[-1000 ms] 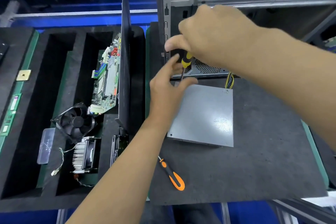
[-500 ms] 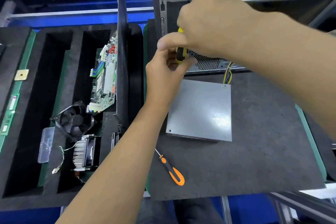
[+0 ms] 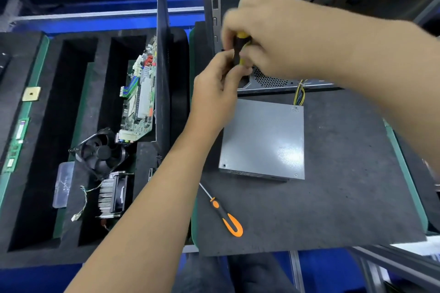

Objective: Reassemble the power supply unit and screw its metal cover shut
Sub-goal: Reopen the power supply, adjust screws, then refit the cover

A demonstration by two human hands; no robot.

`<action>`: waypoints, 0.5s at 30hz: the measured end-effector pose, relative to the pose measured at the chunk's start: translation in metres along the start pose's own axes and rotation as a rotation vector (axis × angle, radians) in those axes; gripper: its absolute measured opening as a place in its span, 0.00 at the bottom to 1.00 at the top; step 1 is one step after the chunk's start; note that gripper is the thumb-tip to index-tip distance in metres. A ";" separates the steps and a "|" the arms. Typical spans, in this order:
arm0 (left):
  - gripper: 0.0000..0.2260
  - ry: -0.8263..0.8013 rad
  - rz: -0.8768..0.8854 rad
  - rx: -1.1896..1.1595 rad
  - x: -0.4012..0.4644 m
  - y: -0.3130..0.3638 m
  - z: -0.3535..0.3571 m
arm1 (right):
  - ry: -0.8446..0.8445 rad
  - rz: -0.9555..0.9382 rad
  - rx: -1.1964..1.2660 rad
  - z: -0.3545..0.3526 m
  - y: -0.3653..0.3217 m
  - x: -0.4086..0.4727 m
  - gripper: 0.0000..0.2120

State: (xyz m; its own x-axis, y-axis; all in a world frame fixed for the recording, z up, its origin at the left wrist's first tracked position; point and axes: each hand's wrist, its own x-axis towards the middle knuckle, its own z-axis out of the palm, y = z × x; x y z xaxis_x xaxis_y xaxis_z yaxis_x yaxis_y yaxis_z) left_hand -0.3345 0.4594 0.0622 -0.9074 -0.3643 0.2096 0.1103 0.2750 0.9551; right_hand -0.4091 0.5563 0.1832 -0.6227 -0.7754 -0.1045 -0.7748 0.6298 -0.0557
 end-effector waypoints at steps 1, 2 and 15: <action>0.07 -0.029 0.005 0.008 0.000 0.001 -0.001 | -0.002 0.000 -0.007 -0.002 0.000 0.000 0.41; 0.08 -0.048 -0.004 0.018 -0.001 0.002 0.000 | 0.018 0.015 -0.041 -0.002 0.001 0.000 0.40; 0.20 -0.010 -0.075 -0.050 0.001 0.002 0.005 | 0.182 0.076 -0.188 0.013 0.011 -0.005 0.17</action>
State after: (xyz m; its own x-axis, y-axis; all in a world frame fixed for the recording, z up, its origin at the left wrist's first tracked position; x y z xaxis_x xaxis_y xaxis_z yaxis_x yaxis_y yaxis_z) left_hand -0.3373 0.4642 0.0633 -0.9177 -0.3735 0.1351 0.0617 0.2019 0.9775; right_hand -0.4131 0.5675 0.1707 -0.6764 -0.7322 0.0795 -0.7208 0.6803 0.1325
